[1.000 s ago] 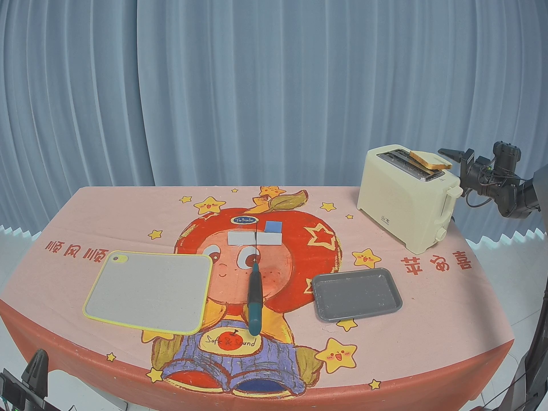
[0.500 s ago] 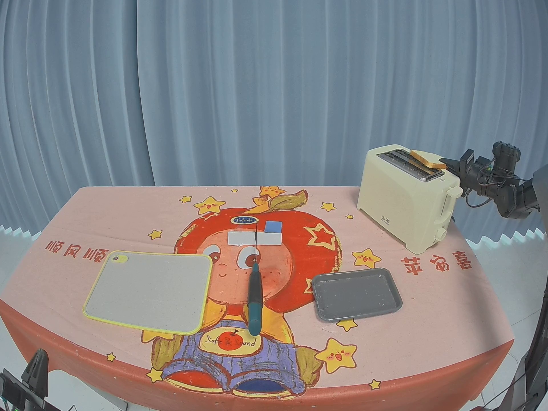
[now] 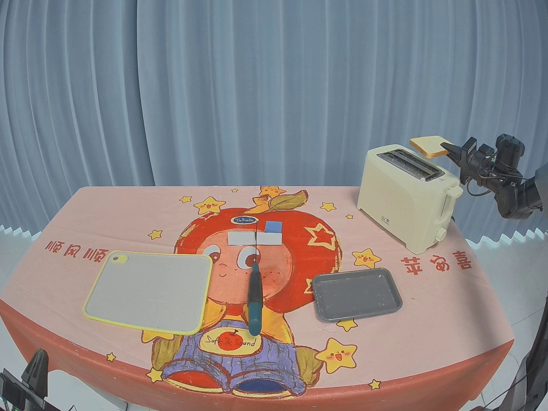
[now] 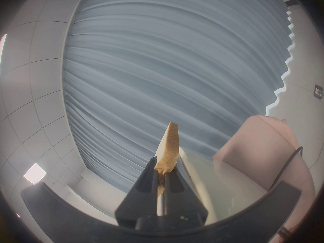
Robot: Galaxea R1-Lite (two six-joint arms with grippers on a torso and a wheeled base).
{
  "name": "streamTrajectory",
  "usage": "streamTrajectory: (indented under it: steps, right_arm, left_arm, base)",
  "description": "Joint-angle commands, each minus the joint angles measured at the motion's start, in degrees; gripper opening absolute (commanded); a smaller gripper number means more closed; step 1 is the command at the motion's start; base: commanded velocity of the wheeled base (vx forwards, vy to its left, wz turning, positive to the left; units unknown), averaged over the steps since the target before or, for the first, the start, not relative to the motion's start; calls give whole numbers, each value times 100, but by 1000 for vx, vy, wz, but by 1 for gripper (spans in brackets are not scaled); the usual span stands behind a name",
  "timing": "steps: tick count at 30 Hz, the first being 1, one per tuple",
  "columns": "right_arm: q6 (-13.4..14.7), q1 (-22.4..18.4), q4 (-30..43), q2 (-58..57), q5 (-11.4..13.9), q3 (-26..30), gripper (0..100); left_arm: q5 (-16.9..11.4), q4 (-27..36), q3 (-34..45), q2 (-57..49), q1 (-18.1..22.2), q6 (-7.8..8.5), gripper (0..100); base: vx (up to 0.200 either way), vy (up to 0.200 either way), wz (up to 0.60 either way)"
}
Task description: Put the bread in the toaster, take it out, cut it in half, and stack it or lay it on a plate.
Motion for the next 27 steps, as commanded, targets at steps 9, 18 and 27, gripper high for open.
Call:
streamTrajectory:
  steps: [9, 18, 27]
  right_arm:
    - [32, 201, -914, -950, 3, 1057, 0]
    - [32, 140, -1301, -1961, 47, 1725, 0]
    - [50, -71, -1239, -3209, -50, 2648, 0]
  left_arm:
    - [1, -6, 101, -93, 0, -2, 0]
    - [1, 3, 101, -93, 0, -2, 0]
    - [1, -6, 101, -93, 0, -2, 0]
  base:
    - [0, 0, 0]
    - [0, 0, 0]
    - [0, 0, 0]
